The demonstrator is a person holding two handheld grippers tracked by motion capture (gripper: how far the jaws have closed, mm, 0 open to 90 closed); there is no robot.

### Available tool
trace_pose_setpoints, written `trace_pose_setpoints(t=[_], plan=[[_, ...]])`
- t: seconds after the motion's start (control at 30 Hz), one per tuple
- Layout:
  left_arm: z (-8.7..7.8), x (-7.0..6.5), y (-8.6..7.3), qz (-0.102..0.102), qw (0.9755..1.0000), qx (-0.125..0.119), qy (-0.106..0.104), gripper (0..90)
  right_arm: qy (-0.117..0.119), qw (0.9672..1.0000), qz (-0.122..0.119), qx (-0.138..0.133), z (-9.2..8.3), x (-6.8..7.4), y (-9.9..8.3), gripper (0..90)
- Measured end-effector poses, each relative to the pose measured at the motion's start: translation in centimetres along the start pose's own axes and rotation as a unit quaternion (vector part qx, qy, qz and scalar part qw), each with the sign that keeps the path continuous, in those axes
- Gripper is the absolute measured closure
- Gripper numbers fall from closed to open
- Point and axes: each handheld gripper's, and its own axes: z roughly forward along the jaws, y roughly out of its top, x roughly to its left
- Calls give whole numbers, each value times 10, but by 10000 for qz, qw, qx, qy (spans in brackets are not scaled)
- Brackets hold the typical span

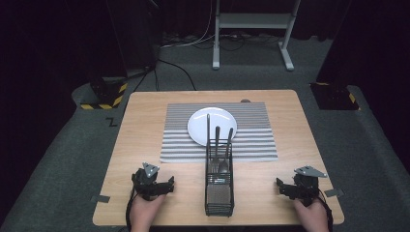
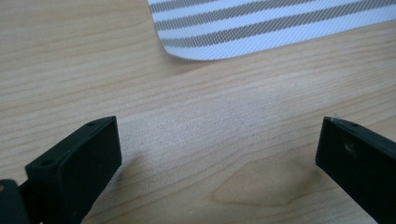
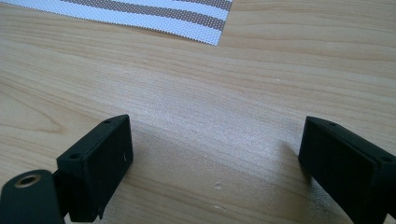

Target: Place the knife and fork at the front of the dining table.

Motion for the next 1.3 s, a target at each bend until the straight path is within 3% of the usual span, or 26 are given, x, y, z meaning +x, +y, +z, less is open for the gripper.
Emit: trace_pose_setpoints(t=[0.03, 0.2, 0.33, 0.37, 0.43, 0.47, 0.5, 0.57, 0.67, 0.73, 0.77, 0.8, 0.93, 1.0, 1.07, 1.2, 1.3], plan=[[-4, 0, -2, -83, 9999, -108, -47, 3, 12, 10000, -10, 8, 0, 0, 0, 96], [-11, -4, -1, -47, 9991, -388, -167, 3, 12, 10000, -27, 8, 1, 0, 1, 96], [-21, -9, 1, -135, 9957, -890, -215, 2, 20, 10000, -21, 19, 1, 0, 1, 96], [-21, -9, 1, -135, 9957, -890, -215, 2, 20, 10000, -21, 19, 1, 0, 1, 96], [-26, -12, 3, -123, 9923, -1214, -230, 2, 10, 10000, -17, 10, 1, 0, 1, 97], [-26, -12, 3, -123, 9923, -1214, -230, 2, 10, 10000, -17, 10, 1, 0, 1, 97], [-28, -13, 4, -124, 9905, -1346, -248, 2, 10, 10000, -20, 11, 1, 0, 1, 96], [-35, -15, 7, -143, 9850, -1698, -263, 2, 11, 10000, -19, 10, 1, 0, 1, 97], [-41, -15, 8, -298, 9788, -1988, -387, 2, 13, 10000, -29, -3, 1, -1, 1, 97], [-45, -16, 10, -340, 9760, -2107, -433, 3, 12, 10000, -31, 6, 1, -1, 1, 97], [-45, -16, 10, -340, 9760, -2107, -433, 5, 12, 10000, -31, 6, 1, -1, 1, 97], [-49, -17, 12, -377, 9734, -2209, -469, 5, 13, 10000, -30, -3, 1, -1, 1, 97], [-55, -22, 16, -324, 9713, -2318, -418, 10, 12, 10000, -30, -2, 1, -1, 1, 97], [-61, -29, 19, -223, 9682, -2467, -359, 11, 13, 10000, -28, -2, 1, -1, 1, 97], [-64, -32, 21, -180, 9653, -2575, -392, 12, 13, 10000, -30, -2, 1, -1, 1, 97], [-67, -38, 24, -94, 9636, -2635, -436, 14, 10, 10000, -37, -5, 1, -1, 1, 98], [-71, -46, 30, -23, 9603, -2734, -552, 13, 9, 10000, -37, -6, 1, -1, 1, 98]])
